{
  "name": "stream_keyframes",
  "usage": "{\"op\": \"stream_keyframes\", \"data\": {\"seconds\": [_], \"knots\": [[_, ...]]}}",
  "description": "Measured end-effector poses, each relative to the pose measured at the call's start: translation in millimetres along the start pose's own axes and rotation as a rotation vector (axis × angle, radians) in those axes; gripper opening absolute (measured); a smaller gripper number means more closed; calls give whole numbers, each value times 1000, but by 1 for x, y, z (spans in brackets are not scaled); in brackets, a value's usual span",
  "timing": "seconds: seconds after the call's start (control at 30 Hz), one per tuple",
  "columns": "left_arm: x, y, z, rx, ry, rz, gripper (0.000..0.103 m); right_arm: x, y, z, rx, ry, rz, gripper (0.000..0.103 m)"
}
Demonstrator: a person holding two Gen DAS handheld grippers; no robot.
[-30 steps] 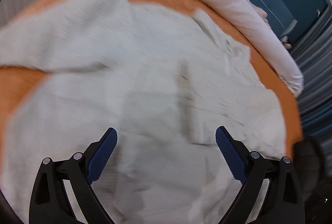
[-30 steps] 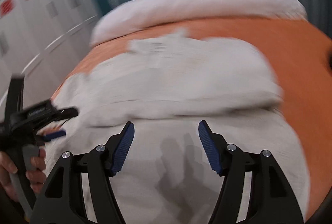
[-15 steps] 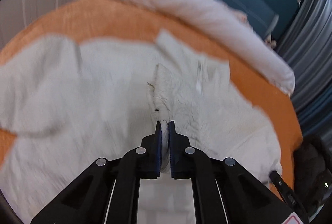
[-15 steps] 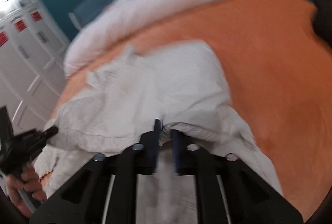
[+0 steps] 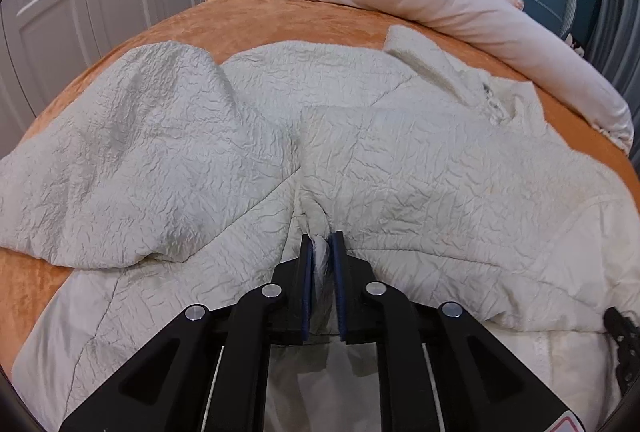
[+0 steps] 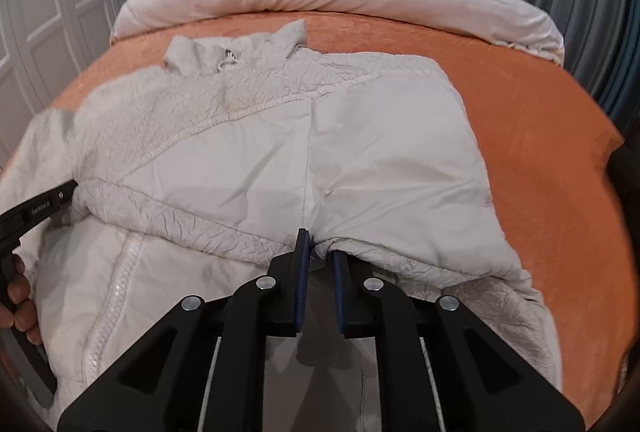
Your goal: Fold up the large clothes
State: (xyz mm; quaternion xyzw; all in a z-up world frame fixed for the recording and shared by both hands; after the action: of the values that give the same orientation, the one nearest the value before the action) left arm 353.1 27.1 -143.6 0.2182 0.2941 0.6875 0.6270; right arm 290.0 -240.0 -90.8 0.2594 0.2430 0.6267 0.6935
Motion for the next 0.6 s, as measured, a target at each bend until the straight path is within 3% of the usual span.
{"op": "stream_keyframes", "data": {"seconds": [0.6], "knots": [[-7,-7,-9,-34,-89,75,15,-8,27,4,-8,-28,1,14]]}}
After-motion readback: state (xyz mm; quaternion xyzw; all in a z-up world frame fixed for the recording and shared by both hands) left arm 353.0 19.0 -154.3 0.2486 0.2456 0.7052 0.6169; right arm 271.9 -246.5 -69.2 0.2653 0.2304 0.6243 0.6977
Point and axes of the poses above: each gripper's, at about its wrist camera, not at the fingertips, and y roughly against the way its jaws point, x to its left, z to its top, the point moved 5 cm from there along -y, roughly the way its jaws point, and after that the axes turned 11 degrees about -x, right-handed, at the moved point
